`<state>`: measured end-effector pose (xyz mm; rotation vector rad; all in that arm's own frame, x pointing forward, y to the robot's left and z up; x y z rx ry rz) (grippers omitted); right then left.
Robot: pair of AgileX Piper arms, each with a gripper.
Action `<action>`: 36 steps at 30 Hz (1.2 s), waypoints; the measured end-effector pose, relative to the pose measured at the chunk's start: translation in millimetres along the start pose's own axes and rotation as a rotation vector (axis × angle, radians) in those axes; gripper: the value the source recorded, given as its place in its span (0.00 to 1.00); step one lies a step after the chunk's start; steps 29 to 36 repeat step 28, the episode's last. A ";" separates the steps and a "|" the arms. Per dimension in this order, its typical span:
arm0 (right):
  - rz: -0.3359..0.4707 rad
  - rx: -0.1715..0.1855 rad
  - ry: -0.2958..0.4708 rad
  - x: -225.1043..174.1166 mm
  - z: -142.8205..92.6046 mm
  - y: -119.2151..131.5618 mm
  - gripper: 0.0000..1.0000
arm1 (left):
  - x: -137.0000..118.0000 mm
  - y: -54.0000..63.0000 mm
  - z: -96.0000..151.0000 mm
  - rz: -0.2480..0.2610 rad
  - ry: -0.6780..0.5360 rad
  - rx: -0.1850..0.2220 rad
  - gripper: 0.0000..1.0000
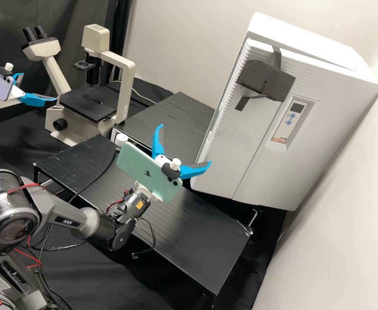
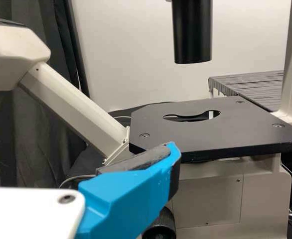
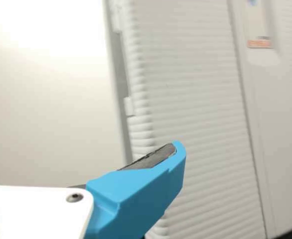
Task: Close the incubator door.
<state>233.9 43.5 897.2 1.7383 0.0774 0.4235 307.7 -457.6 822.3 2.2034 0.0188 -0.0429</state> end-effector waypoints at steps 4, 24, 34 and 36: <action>-0.041 0.001 0.001 3.1 1.2 -11.3 1.00 | 0.0 0.0 0.0 0.000 0.000 0.000 1.00; -0.052 0.025 -0.085 -8.5 8.3 -40.9 1.00 | 0.0 0.0 0.0 0.000 0.000 0.000 1.00; -0.058 0.071 -0.095 -15.0 8.5 -42.2 1.00 | 0.0 0.0 0.0 0.000 0.000 0.000 1.00; -0.058 0.071 -0.095 -15.0 8.5 -42.2 1.00 | 0.0 0.0 0.0 0.000 0.000 0.000 1.00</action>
